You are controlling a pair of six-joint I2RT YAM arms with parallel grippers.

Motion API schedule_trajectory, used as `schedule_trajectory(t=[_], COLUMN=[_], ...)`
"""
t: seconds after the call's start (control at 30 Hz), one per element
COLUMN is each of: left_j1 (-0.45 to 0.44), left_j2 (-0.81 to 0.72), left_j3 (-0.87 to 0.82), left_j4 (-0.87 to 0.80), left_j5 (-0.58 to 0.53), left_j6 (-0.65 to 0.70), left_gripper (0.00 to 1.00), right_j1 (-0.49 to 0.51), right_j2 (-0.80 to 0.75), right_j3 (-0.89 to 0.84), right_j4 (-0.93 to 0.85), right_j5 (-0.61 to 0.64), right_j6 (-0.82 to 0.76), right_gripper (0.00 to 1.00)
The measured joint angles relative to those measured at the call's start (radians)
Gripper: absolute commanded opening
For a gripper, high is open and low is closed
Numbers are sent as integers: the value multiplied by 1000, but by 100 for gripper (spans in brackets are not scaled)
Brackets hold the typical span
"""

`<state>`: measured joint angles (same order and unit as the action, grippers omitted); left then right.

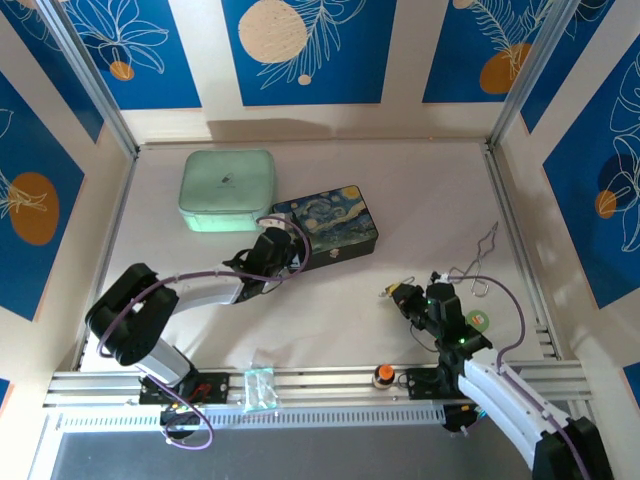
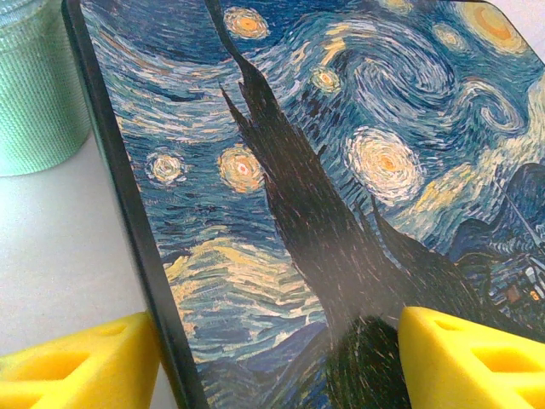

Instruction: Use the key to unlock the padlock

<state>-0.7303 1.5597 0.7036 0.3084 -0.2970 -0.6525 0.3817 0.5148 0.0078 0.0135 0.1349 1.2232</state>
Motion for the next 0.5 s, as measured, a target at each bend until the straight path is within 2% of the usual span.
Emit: schedule_trajectory(t=[0.2,0.27,0.43,0.5], left_j1=[0,0,0,0], left_j2=[-1,-1,-8,-13], left_j3=[9,14,17,17], left_j4=[-19,-28,-44,-48], left_j5=[-1,-2,-3,-4], left_j6=[3,7,11,16], left_gripper=[72,73,73,73], right_j1=[-108,-134,-146,-143], right_j2=[0,71,389,441], right_j3=[28,50,186,217], right_j4=[-68,-107,-126,-132], right_j5=[-118,-157,-254,-270], right_j6=[-55,-73,-130,-152], right_gripper=[0,0,0,0])
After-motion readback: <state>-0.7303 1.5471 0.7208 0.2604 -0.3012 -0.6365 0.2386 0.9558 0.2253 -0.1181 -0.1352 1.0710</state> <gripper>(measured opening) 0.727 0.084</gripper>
